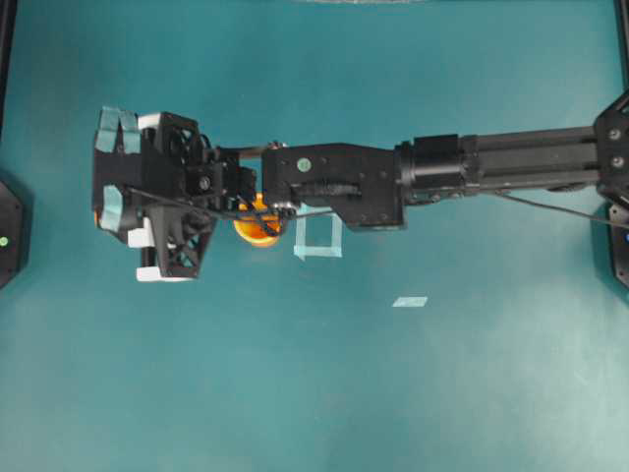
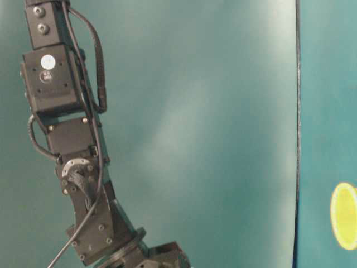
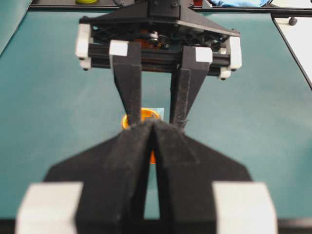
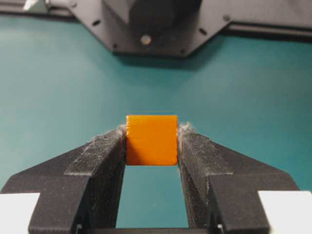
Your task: Move the block to the left with right arm.
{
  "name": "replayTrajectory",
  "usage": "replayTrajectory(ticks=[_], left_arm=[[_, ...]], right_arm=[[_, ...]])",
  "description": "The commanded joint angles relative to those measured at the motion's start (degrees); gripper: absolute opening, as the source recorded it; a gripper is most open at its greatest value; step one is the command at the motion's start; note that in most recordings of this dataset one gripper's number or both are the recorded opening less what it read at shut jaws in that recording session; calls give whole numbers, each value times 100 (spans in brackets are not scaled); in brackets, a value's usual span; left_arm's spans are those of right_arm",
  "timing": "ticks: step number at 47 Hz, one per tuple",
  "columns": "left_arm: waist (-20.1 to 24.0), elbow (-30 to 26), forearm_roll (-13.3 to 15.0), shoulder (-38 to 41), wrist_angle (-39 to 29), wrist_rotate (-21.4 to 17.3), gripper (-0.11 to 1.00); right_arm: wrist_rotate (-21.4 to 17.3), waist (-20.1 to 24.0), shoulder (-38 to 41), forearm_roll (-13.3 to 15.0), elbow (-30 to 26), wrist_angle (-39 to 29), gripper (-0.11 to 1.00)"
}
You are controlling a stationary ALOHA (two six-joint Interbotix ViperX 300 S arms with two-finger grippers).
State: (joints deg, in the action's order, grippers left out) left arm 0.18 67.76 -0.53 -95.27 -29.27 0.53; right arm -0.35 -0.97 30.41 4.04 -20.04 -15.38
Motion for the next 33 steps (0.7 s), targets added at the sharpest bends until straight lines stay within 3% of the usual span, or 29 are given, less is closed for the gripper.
replayTrajectory(ticks=[1, 33], left_arm=[[18, -167, -9, 44, 62, -9, 0], [18, -229, -9, 35, 62, 9, 0]], right_arm=[[-9, -62, -141, -18, -237, 141, 39], [-9, -88, -88, -18, -246, 211, 39]])
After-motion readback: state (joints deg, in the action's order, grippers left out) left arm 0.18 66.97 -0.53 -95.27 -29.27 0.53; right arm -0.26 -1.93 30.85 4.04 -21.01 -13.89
